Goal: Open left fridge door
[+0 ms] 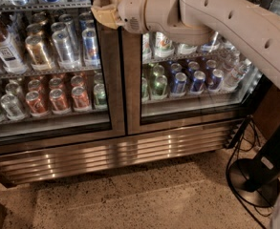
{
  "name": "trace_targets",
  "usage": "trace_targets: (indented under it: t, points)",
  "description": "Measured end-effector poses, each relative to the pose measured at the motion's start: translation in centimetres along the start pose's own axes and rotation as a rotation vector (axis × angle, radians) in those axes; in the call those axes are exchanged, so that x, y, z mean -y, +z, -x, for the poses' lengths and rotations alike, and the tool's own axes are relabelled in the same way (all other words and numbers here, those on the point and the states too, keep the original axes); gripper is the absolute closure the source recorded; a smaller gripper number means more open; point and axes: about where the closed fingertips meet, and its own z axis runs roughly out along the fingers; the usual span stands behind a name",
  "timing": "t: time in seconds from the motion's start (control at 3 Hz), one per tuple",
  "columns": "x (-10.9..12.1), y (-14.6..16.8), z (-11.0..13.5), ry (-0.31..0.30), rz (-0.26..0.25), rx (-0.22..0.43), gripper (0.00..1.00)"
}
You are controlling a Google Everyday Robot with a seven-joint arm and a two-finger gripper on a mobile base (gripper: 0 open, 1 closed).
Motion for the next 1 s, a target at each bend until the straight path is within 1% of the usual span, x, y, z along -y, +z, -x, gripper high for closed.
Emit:
trace_targets:
  t: [1.0]
  points:
    - [-0.16, -0.16, -0.17, -0.001, 0.03, -0.008, 1.0]
